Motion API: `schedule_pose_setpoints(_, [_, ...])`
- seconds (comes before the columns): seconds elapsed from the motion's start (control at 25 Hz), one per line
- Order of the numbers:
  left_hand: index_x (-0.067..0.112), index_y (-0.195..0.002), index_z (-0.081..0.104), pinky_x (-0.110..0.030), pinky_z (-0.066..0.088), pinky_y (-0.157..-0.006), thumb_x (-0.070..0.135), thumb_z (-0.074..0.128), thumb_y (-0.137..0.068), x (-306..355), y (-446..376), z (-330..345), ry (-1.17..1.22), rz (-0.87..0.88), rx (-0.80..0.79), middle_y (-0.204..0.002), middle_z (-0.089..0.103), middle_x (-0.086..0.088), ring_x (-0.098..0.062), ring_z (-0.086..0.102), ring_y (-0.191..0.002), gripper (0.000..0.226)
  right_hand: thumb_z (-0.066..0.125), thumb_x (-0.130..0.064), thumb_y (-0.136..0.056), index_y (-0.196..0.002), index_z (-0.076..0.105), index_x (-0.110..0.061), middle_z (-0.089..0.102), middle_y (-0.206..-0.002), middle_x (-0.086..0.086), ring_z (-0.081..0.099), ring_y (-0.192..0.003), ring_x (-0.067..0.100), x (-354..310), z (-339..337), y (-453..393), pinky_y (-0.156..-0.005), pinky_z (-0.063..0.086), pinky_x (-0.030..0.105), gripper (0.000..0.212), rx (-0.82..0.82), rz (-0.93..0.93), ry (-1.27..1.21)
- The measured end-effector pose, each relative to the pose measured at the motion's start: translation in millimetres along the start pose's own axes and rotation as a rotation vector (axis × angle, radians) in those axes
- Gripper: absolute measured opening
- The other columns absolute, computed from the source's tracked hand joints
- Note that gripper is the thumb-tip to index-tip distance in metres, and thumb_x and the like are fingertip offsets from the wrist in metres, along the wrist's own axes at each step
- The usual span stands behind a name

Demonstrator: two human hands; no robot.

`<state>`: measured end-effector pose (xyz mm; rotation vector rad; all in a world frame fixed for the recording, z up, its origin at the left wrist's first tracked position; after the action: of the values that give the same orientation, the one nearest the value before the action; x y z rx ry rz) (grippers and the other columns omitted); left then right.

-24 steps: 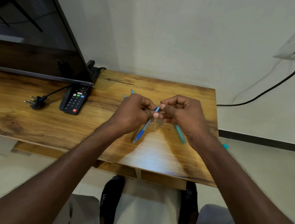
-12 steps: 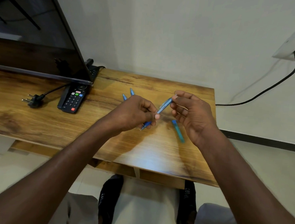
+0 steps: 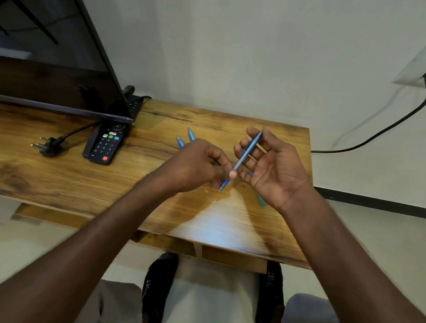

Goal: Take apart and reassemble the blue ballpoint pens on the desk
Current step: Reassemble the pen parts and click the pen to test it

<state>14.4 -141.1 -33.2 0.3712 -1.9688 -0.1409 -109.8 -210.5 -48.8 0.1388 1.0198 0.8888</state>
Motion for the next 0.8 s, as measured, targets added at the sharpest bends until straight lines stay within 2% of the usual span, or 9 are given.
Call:
schedule_pose_setpoints(0.08, [0.010, -0.096, 0.080, -0.023, 0.057, -0.062, 0.020, 0.081, -0.091, 0, 0, 2, 0.001, -0.007, -0.021, -0.081, 0.080, -0.007, -0.015, 0.073, -0.070, 0.011, 0.057, -0.033, -0.105, -0.100, 0.072, -0.018, 0.068, -0.088, 0.000, 0.073, -0.088, 0.018, 0, -2, 0, -0.080, 0.055, 0.037, 0.022, 0.004, 0.015, -0.132])
schedule_pose_setpoints(0.16, [0.011, -0.095, 0.079, -0.026, 0.060, -0.065, 0.019, 0.080, -0.092, 3, 1, 3, -0.015, 0.012, -0.020, -0.080, 0.079, -0.007, -0.015, 0.072, -0.071, 0.009, 0.057, -0.032, -0.104, -0.098, 0.071, -0.017, 0.066, -0.087, 0.001, 0.073, -0.086, 0.019, 0, 0, 0, -0.087, 0.053, 0.040, 0.022, -0.006, 0.024, -0.220])
schedule_pose_setpoints(0.32, [0.005, -0.097, 0.075, -0.031, 0.060, -0.066, 0.018, 0.074, -0.097, 5, 1, 4, 0.009, 0.035, -0.012, -0.085, 0.079, -0.016, -0.019, 0.074, -0.072, 0.013, 0.049, -0.054, -0.104, -0.089, 0.065, -0.019, 0.056, -0.069, -0.002, 0.064, -0.075, 0.020, 9, 6, 3, -0.098, 0.044, 0.053, 0.042, -0.038, 0.067, -0.037])
schedule_pose_setpoints(0.4, [0.003, -0.100, 0.074, -0.029, 0.060, -0.066, 0.019, 0.073, -0.098, 3, 1, 5, 0.055, 0.014, -0.026, -0.088, 0.080, -0.015, -0.018, 0.075, -0.073, 0.016, 0.044, -0.063, -0.103, -0.084, 0.060, -0.019, 0.047, -0.065, -0.003, 0.057, -0.071, 0.020, 10, 9, 2, -0.094, 0.042, 0.053, 0.051, -0.078, 0.069, -0.053])
schedule_pose_setpoints(0.52, [0.007, -0.103, 0.077, -0.029, 0.061, -0.072, 0.022, 0.075, -0.096, -2, 2, 4, 0.084, -0.035, -0.062, -0.089, 0.081, -0.010, -0.018, 0.077, -0.077, 0.017, 0.039, -0.072, -0.100, -0.082, 0.060, -0.019, 0.044, -0.067, -0.003, 0.054, -0.071, 0.019, 5, 9, -1, -0.082, 0.043, 0.044, 0.060, -0.110, 0.049, -0.131])
schedule_pose_setpoints(0.68, [0.005, -0.104, 0.078, -0.029, 0.061, -0.072, 0.010, 0.077, -0.093, -5, 3, 6, 0.100, -0.057, -0.108, -0.089, 0.080, -0.013, -0.019, 0.076, -0.077, 0.012, 0.042, -0.066, -0.101, -0.077, 0.060, -0.017, 0.038, -0.065, -0.002, 0.050, -0.066, 0.018, 1, 7, -2, -0.088, 0.044, 0.045, 0.057, -0.098, 0.017, -0.244])
schedule_pose_setpoints(0.8, [0.002, -0.101, 0.078, -0.029, 0.061, -0.070, 0.007, 0.076, -0.093, -1, 4, 8, 0.157, -0.054, -0.098, -0.090, 0.079, -0.019, -0.019, 0.075, -0.074, 0.010, 0.046, -0.073, -0.095, -0.073, 0.059, -0.014, 0.037, -0.060, -0.001, 0.046, -0.062, 0.019, 6, 9, 2, -0.073, 0.047, 0.036, 0.065, -0.109, 0.076, -0.259])
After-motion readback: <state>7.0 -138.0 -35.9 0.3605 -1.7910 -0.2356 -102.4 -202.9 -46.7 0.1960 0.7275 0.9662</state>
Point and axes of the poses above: each hand's wrist, its own y-axis away from the middle knuckle, its own z-axis out of the palm, x = y × z, the point moved 9 cm from there along -y, towards the middle knuckle
